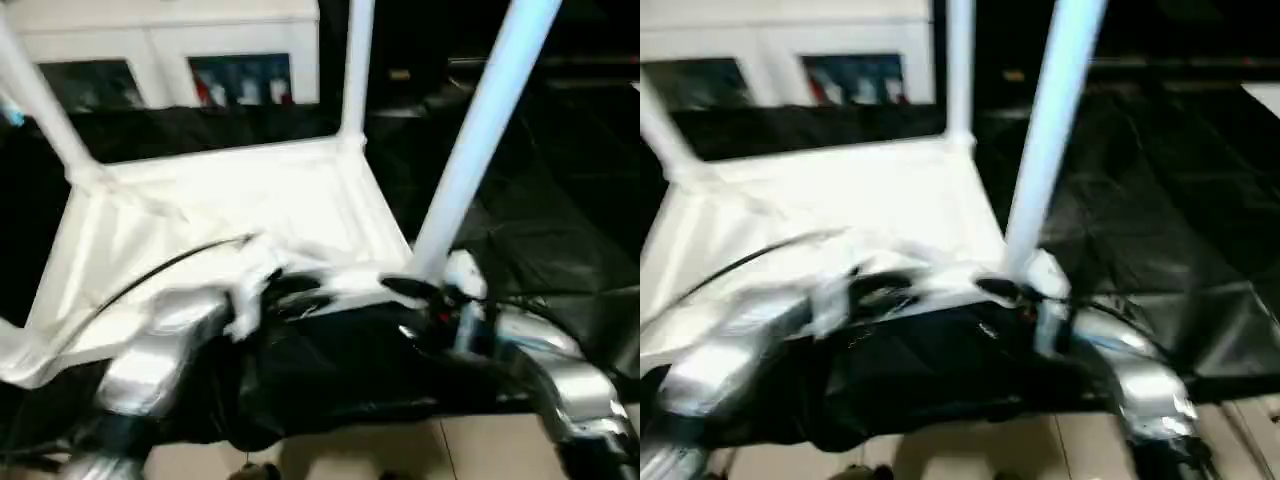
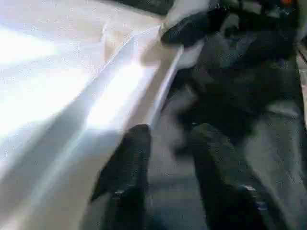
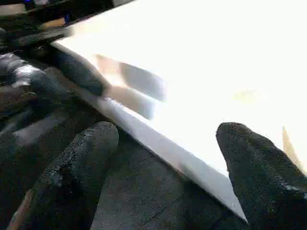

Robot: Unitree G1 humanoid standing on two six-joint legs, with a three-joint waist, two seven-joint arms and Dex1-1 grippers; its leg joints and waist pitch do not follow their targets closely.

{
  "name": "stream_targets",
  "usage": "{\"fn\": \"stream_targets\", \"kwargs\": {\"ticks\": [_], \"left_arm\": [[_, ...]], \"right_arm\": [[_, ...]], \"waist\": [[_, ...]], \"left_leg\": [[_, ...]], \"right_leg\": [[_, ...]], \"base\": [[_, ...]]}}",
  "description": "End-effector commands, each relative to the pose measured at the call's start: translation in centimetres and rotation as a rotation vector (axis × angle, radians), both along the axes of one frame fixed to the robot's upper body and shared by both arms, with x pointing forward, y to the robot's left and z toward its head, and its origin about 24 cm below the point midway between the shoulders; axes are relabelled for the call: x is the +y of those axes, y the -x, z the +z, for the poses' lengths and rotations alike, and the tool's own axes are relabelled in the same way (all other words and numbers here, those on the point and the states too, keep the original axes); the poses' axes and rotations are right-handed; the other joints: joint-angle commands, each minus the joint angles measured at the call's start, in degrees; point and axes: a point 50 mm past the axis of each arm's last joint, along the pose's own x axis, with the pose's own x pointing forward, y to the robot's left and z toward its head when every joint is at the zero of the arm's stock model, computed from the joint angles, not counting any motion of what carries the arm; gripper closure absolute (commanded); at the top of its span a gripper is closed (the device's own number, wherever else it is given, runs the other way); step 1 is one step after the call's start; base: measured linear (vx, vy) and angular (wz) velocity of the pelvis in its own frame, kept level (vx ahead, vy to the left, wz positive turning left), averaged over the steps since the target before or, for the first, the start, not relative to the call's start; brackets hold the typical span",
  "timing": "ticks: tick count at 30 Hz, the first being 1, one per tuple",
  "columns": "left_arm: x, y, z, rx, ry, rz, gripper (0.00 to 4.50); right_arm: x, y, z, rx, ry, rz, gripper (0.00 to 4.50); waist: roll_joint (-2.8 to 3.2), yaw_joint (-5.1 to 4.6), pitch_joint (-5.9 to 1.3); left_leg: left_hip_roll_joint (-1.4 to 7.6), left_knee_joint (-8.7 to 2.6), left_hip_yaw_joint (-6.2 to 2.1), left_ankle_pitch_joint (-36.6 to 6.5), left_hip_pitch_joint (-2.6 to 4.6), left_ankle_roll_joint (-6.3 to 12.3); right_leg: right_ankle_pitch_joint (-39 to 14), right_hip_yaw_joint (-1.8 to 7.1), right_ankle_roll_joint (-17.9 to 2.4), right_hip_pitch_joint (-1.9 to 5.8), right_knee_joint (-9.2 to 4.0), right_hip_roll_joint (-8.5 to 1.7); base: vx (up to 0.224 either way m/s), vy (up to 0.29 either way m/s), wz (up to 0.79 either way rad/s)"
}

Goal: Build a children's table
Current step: Rotate leg to tighten, then rotate table base

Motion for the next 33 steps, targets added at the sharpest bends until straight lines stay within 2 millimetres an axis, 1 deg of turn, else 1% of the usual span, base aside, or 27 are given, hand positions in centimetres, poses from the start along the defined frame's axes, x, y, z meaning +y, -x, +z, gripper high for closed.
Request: {"fn": "stream_targets", "kwargs": {"ticks": [1,2,3,4,5,9,10,11,12,14,15,16,18,19,20,21,22,23,24,25,26,27,28,30,31,32,33], "left_arm": [[1.1,1.2,0.8,0.0,-0.003,0.033,2.63],[2.8,3.0,0.3,0.043,-0.012,0.109,2.45],[3.8,4.0,-0.1,0.061,-0.014,0.156,2.29],[3.8,4.0,-0.1,0.061,-0.014,0.156,2.25],[4.8,5.3,-0.4,0.078,-0.017,0.21,2.19],[7.0,7.7,-0.6,0.086,-0.005,0.365,1.85],[7.1,7.9,-0.6,0.087,-0.004,0.374,1.77],[7.8,9.1,-0.6,0.093,0.001,0.429,1.72],[8.0,9.6,-0.6,0.097,0.005,0.444,1.63],[8.3,10.4,-0.6,0.109,0.013,0.458,1.51],[8.4,11.0,-0.7,0.116,0.014,0.462,1.32],[8.5,11.4,-0.7,0.121,0.013,0.462,1.29],[8.9,12.6,-0.7,0.141,0.012,0.464,1.18],[9.0,12.9,-0.7,0.148,0.013,0.466,0.91],[9.0,12.9,-0.7,0.148,0.013,0.466,0.91],[9.4,13.8,-0.8,0.171,0.003,0.466,0.85],[9.5,14.0,-0.8,0.175,0.001,0.469,0.85],[9.7,14.2,-0.9,0.179,-0.001,0.472,0.8],[10.1,15.0,-1.0,0.2,-0.021,0.474,0.66],[10.2,15.2,-1.0,0.206,-0.028,0.477,0.52],[10.3,15.3,-1.0,0.207,-0.029,0.478,0.44],[10.4,15.3,-1.0,0.2,-0.032,0.491,0.38],[10.6,15.3,-1.0,0.186,-0.031,0.505,0.38],[11.1,15.1,-1.0,0.158,-0.024,0.533,0.08],[11.3,15.0,-1.0,0.143,-0.013,0.549,0.08],[11.6,14.9,-1.0,0.129,-0.001,0.564,0.02],[12.0,14.7,-1.0,0.104,0.011,0.585,0.02]], "right_arm": [[-0.5,-0.8,-0.4,-0.004,0.024,-0.092,0.75],[-0.8,-1.8,-0.5,-0.004,0.028,-0.192,0.75],[-0.9,-2.6,-0.5,-0.008,0.024,-0.254,0.75],[-0.9,-2.6,-0.5,-0.008,0.024,-0.254,0.75],[-1.1,-3.4,-0.4,-0.018,0.023,-0.321,0.75],[-1.3,-5.5,-0.5,-0.033,0.029,-0.489,0.75],[-1.3,-5.6,-0.6,-0.033,0.03,-0.501,0.75],[-1.2,-6.7,-0.6,-0.027,0.033,-0.572,0.75],[-1.2,-7.1,-0.6,-0.029,0.036,-0.599,0.75],[-1.2,-7.7,-0.4,-0.033,0.033,-0.633,0.75],[-1.2,-8.1,-0.2,-0.036,0.027,-0.659,0.75],[-1.2,-8.4,-0.1,-0.037,0.025,-0.677,0.75],[-1.4,-9.1,0.3,-0.039,0.007,-0.738,0.75],[-1.5,-9.4,0.5,-0.04,0.001,-0.758,0.75],[-1.5,-9.4,0.5,-0.04,0.001,-0.758,0.75],[-1.7,-9.7,0.7,-0.043,-0.003,-0.789,0.75],[-1.8,-9.7,0.7,-0.045,-0.003,-0.797,0.75],[-1.8,-9.8,0.7,-0.047,-0.003,-0.803,0.75],[-2.0,-10.0,0.9,-0.049,-0.014,-0.819,0.75],[-2.2,-10.2,1.0,-0.054,-0.013,-0.828,0.75],[-2.2,-10.2,1.0,-0.056,-0.012,-0.831,0.75],[-2.5,-10.3,1.2,-0.062,-0.011,-0.841,0.75],[-2.7,-10.4,1.3,-0.065,-0.014,-0.844,0.75],[-2.9,-10.5,1.4,-0.07,-0.019,-0.845,0.75],[-3.0,-10.5,1.5,-0.074,-0.021,-0.845,0.75],[-3.0,-10.5,1.5,-0.078,-0.023,-0.846,0.75],[-3.1,-10.5,1.6,-0.084,-0.023,-0.846,0.75]], "waist": [[0.35,-0.1,-2.28],[0.39,-0.24,-1.74],[0.01,-0.67,-1.05],[0.22,-0.62,-1.14],[0.38,-0.64,-0.81],[0.45,-0.48,0.26],[0.38,-0.57,0.3],[0.25,-0.54,0.21],[0.32,-0.75,0.39],[0.22,-0.75,0.51],[0.15,-0.72,0.51],[-0.24,-0.75,0.57],[-0.29,-0.79,0.6],[-0.31,-0.87,0.61],[-0.31,-0.87,0.61],[-0.51,-1.04,0.75],[-0.43,-1.06,0.76],[-0.35,-0.9,0.79],[-0.62,-0.81,0.66],[-0.45,-0.49,0.69],[-0.59,-0.38,0.82],[-0.5,-0.09,0.77],[-0.5,-0.08,0.61],[-0.71,-0.05,0.35],[-0.5,-0.01,0.18],[-0.68,-0.11,0.13],[-0.55,-0.01,-0.11]], "left_leg": [[3.5,-4.93,-1.57,-18.4,1.5,2.5],[3.5,-5.2,-1.55,-20.0,1.63,1.59],[3.28,-5.52,-1.58,-21.7,1.43,0.84],[3.38,-5.39,-1.59,-22.6,1.9,0.38],[3.36,-5.42,-1.6,-23.5,2.13,-0.27],[3.38,-5.8,-1.61,-25.8,2.38,-2.04],[3.37,-5.77,-1.62,-25.7,2.36,-2.14],[3.34,-5.62,-1.54,-25.3,2.41,-2.29],[3.25,-5.79,-1.69,-25.2,2.09,-2.26],[3.28,-5.65,-1.43,-25.4,2.44,-1.96],[3.24,-5.63,-1.46,-24.8,2.27,-1.49],[3.24,-5.67,-1.4,-24.7,2.16,-1.26],[3.22,-5.67,-1.51,-24.4,2.0,-1.05],[3.28,-5.63,-1.51,-24.2,2.02,-1.07],[3.28,-5.63,-1.51,-24.2,2.02,-1.07],[3.25,-5.52,-1.36,-24.1,2.21,-0.94],[3.21,-5.5,-1.23,-24.0,2.27,-0.9],[3.26,-5.35,-1.0,-24.0,2.69,-0.96],[3.25,-5.32,-0.94,-23.8,2.74,-0.92],[3.27,-5.25,-0.86,-23.8,2.92,-0.89],[3.27,-5.27,-0.77,-24.1,2.99,-0.84],[3.34,-5.26,-0.69,-24.2,3.15,-0.92],[3.31,-5.2,-0.65,-23.8,3.08,-0.82],[3.19,-5.08,-0.51,-21.3,2.72,0.09],[3.09,-4.95,-0.5,-20.3,2.67,0.41],[3.04,-4.89,-0.34,-19.3,2.6,0.8],[3.01,-4.52,-0.09,-16.7,2.68,2.07]], "right_leg": [[-12.8,1.9,-13.7,1.55,-3.72,-2.44],[-15.0,1.94,-13.5,1.35,-4.01,-2.45],[-18.0,1.98,-12.6,1.33,-4.29,-2.33],[-19.2,2.15,-12.4,1.05,-4.3,-2.47],[-20.7,2.38,-11.6,0.81,-4.5,-2.43],[-21.0,2.62,-10.5,0.32,-4.66,-2.29],[-20.6,2.63,-10.6,0.35,-4.56,-2.28],[-19.5,2.69,-11.1,0.35,-4.28,-2.37],[-19.5,2.62,-11.2,0.53,-4.25,-2.41],[-19.5,2.73,-10.6,0.24,-4.42,-2.25],[-18.9,2.76,-10.5,0.49,-4.29,-2.31],[-19.1,2.75,-10.2,0.59,-4.39,-2.27],[-19.6,2.76,-10.1,0.68,-4.18,-2.47],[-19.2,2.73,-10.4,0.67,-4.03,-2.45],[-19.2,2.73,-10.4,0.67,-4.03,-2.45],[-18.2,2.82,-10.4,0.51,-3.93,-2.29],[-17.9,2.81,-10.4,0.52,-3.97,-2.15],[-17.2,2.89,-10.5,0.22,-4.0,-2.03],[-16.9,2.87,-10.5,0.37,-4.06,-1.93],[-16.4,2.89,-10.6,0.24,-3.95,-1.85],[-16.4,2.92,-10.3,0.17,-4.05,-1.73],[-15.7,3.13,-10.0,0.08,-3.88,-1.6],[-15.0,3.18,-10.0,0.26,-3.73,-1.57],[-12.0,3.41,-9.9,0.55,-3.3,-1.45],[-10.8,3.4,-10.2,0.69,-3.07,-1.48],[-9.7,3.39,-10.4,0.78,-3.0,-1.37],[-6.8,3.29,-11.3,0.94,-2.76,-1.33]], "base": [[0.0,0.0,0.0],[0.0,0.0,0.0],[0.0,0.0,0.0],[0.0,0.0,0.0],[0.0,0.0,0.0],[0.0,0.0,0.0],[0.0,0.0,0.0],[0.0,0.0,0.0],[0.0,0.0,0.0],[0.0,0.0,0.0],[0.0,0.0,0.0],[0.0,0.0,0.0],[0.0,0.0,0.0],[0.0,0.0,0.0],[0.0,0.0,0.0],[0.0,0.0,0.0],[0.0,0.0,0.0],[0.0,0.0,0.0],[0.0,0.0,0.0],[0.0,0.0,0.0],[0.0,0.0,0.0],[0.0,0.0,0.0],[0.0,0.0,0.0],[0.0,0.0,0.0],[0.0,0.0,0.0],[0.0,0.0,0.0],[0.0,0.0,0.0]]}}
